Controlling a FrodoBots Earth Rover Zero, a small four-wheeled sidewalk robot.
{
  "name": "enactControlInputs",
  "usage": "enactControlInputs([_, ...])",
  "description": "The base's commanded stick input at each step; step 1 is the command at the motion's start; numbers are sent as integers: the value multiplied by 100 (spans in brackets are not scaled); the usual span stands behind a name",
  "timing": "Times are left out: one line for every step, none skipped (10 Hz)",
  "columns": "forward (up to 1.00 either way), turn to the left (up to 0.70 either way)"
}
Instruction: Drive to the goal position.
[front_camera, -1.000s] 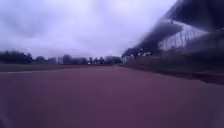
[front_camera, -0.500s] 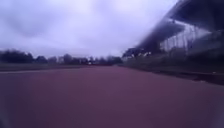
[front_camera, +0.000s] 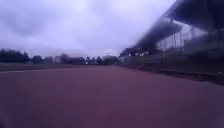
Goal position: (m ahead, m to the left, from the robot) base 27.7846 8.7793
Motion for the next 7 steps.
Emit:
enactControlInputs([70, -14])
enactControlInputs([70, -14])
enactControlInputs([70, -14])
enactControlInputs([70, -14])
enactControlInputs([70, -14])
enactControlInputs([70, -14])
enactControlInputs([70, -14])
